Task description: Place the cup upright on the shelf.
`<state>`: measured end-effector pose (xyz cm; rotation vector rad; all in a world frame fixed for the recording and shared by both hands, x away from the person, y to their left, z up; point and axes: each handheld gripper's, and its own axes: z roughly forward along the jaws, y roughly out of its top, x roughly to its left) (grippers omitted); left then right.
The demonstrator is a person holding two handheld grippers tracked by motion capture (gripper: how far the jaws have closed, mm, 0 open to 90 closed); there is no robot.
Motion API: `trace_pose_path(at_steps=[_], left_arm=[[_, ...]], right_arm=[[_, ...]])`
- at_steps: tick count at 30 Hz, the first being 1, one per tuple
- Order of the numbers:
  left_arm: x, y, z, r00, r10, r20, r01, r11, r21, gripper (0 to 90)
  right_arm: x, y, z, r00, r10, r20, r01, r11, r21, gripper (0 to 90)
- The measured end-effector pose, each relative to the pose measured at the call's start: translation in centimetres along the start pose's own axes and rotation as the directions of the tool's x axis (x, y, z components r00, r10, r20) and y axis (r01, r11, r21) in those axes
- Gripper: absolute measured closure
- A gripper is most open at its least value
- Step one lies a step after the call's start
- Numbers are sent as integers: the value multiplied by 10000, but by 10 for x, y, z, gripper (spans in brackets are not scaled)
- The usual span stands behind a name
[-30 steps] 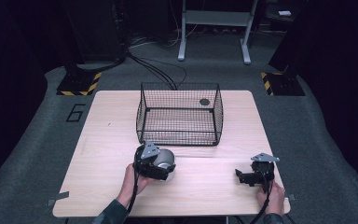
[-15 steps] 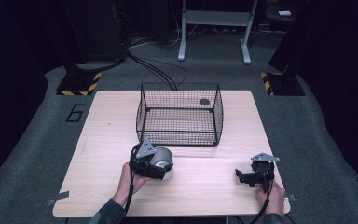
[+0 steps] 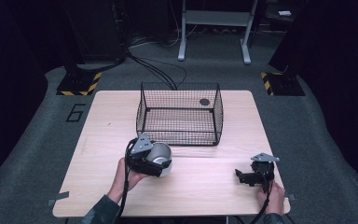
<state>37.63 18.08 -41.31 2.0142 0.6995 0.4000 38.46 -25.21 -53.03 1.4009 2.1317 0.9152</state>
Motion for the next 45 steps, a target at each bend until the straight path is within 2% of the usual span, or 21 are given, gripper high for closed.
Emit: trace_pose_path(at_steps=[2, 4, 16, 17, 23, 27, 45], left_arm=[[1, 2, -2, 10000, 22, 70, -22, 10000, 39, 65], [2, 10, -7, 9999, 97, 93, -94, 9997, -219, 64], [8, 30, -15, 9993, 273, 246, -265, 9991, -319, 64], [9, 32, -16, 9989, 320, 341, -314, 9993, -197, 64], [10, 40, -19, 9991, 295, 317, -281, 9987, -419, 64], [13, 50, -22, 9986, 440, 307, -426, 9980, -457, 64], [28, 90, -21, 9968, 738, 293, -716, 9948, -727, 64]], right_arm=[[0, 0, 0, 10000, -6, -1, 6, 10000, 0, 0], [0, 0, 0, 10000, -5, -3, 5, 10000, 0, 0], [0, 0, 0, 10000, 14, -5, -14, 10000, 7, 0], [0, 0, 0, 10000, -31, -8, 31, 10000, -5, 0], [0, 0, 0, 10000, 29, -16, -29, 10000, 21, 0], [0, 0, 0, 10000, 27, -17, -27, 10000, 17, 0], [0, 0, 0, 10000, 27, -19, -27, 10000, 18, 0]])
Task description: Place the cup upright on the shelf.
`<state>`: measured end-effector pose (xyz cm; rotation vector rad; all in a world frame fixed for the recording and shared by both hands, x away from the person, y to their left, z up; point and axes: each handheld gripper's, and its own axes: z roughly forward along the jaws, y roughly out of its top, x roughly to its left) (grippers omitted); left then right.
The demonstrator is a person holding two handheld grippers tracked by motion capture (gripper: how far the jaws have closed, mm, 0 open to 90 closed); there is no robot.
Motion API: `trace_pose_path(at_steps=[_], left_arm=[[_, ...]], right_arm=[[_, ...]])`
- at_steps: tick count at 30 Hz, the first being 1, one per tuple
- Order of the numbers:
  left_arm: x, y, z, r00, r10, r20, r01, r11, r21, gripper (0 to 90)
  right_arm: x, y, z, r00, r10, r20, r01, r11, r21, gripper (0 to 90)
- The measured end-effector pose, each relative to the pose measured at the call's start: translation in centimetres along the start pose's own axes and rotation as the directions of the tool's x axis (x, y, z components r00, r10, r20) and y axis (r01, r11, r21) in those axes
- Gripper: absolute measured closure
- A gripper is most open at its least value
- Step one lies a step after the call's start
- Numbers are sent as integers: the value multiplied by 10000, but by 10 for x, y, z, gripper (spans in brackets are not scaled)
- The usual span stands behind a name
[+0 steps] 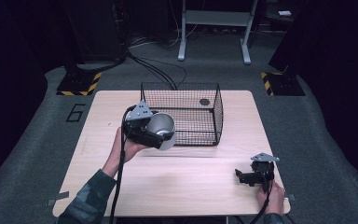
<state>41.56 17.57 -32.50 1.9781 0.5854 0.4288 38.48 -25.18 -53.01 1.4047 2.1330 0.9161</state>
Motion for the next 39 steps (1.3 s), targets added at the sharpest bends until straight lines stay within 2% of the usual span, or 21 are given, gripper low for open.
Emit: trace_pose_path(at_steps=[19, 39], left_arm=[[23, 28, 21, 9999, 108, -94, -107, 9999, 131, 64], [42, 40, 49, 9996, -79, -258, 87, 9996, 274, 65]], right_arm=[[0, 0, 0, 10000, -20, -14, 20, 10000, 41, 0], [-1, 0, 0, 9999, -113, -20, 113, 9999, 62, 0]])
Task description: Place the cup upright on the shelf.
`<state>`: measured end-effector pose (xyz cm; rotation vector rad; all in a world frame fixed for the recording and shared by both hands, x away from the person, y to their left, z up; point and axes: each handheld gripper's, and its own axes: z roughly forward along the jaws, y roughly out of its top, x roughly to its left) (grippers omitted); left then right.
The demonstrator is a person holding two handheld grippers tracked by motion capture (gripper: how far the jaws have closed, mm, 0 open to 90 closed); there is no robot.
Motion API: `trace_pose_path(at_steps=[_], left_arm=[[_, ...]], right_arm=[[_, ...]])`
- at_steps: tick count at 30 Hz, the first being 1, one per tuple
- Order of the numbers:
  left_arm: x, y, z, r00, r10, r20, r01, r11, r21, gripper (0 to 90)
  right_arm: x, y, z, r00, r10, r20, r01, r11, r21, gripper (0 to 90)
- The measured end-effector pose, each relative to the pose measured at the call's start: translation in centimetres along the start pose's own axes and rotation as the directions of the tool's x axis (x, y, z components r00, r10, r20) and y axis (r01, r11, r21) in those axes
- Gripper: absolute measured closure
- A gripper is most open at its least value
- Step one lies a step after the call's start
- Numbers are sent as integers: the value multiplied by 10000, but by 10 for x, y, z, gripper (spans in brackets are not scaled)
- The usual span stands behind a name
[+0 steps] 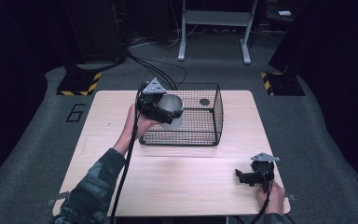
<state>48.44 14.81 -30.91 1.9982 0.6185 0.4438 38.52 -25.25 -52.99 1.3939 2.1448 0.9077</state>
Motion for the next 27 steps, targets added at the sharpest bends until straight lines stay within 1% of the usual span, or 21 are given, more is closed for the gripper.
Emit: trace_pose_path(at_steps=[1, 2, 3, 5, 6, 9, 10, 11, 15, 22, 24, 27], left_arm=[[1, 1, 1, 10000, -2, 12, 2, 10000, 29, 64], [2, 1, 2, 10000, -30, -18, 30, 10000, 21, 64], [4, 2, 3, 10000, -32, 47, 32, 10000, 71, 65], [5, 2, 5, 10000, -73, -16, 73, 10000, 19, 65], [7, 4, 9, 10000, -24, -74, 24, 10000, 53, 64], [10, 5, 13, 9999, -64, -84, 65, 9999, 157, 64], [13, 7, 16, 9999, -86, -91, 88, 9997, 226, 64], [14, 8, 17, 9998, -90, -168, 94, 9997, 210, 65], [19, 11, 22, 9996, -147, -240, 153, 9996, 254, 64], [25, 11, 32, 9992, -295, -283, 307, 9986, 427, 64], [26, 11, 35, 9991, -229, -353, 246, 9985, 482, 64], [28, 11, 39, 9990, -265, -369, 285, 9982, 529, 65]], right_arm=[[0, 0, 0, 10000, 64, 3, -64, 10000, 17, 0], [0, 0, 0, 10000, 5, 2, -5, 10000, -3, 0], [0, 0, 0, 10000, 48, 2, -48, 10000, -13, 0], [0, 0, 0, 10000, 47, -2, -47, 10000, 14, 0], [0, 0, 0, 10000, 5, 1, -5, 10000, -3, 0], [0, 0, 0, 10000, 60, 0, -60, 10000, 20, 0], [0, 0, 0, 10000, 57, 0, -57, 10000, 19, 0], [0, 0, 0, 10000, 59, 1, -59, 10000, 22, 0], [0, 0, 0, 10000, 55, 1, -55, 10000, 19, 0], [0, 0, 0, 10000, 54, 3, -54, 10000, 18, 0], [0, 0, 0, 10000, 20, -2, -20, 10000, 5, 0], [0, 0, 0, 10000, 53, 1, -53, 10000, 14, 0]])
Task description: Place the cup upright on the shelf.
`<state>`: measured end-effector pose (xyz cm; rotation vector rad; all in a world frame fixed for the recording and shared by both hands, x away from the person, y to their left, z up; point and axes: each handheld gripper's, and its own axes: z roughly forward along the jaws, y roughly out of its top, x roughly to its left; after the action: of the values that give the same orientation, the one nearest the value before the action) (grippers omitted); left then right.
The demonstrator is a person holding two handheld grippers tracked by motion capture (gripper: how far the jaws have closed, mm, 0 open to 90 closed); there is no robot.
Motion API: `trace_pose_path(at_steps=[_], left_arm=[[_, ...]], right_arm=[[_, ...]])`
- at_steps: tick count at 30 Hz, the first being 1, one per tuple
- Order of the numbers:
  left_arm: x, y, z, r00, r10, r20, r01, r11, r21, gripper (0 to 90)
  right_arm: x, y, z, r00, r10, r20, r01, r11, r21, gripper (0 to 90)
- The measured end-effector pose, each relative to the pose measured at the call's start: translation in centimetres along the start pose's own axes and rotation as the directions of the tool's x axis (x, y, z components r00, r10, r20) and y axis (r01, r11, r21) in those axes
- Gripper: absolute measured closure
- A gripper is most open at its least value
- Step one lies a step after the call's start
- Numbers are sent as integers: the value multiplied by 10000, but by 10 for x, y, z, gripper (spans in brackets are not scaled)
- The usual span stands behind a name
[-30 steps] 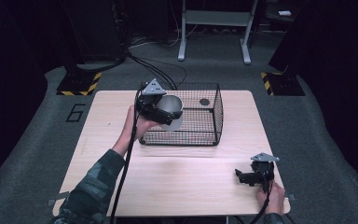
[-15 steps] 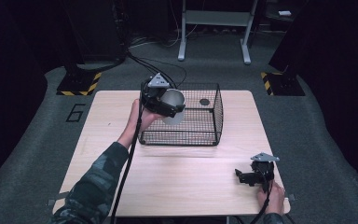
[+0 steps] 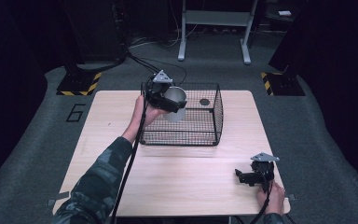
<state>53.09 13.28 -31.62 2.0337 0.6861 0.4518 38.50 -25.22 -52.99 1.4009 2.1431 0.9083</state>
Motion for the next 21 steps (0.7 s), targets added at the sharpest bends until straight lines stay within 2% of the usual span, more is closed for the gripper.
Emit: trace_pose_path(at_steps=[21], left_arm=[[16, -6, 38, 9986, -428, -325, 447, 9972, 604, 64]], right_arm=[[0, 0, 0, 10000, -2, -10, 2, 10000, -72, 0]])
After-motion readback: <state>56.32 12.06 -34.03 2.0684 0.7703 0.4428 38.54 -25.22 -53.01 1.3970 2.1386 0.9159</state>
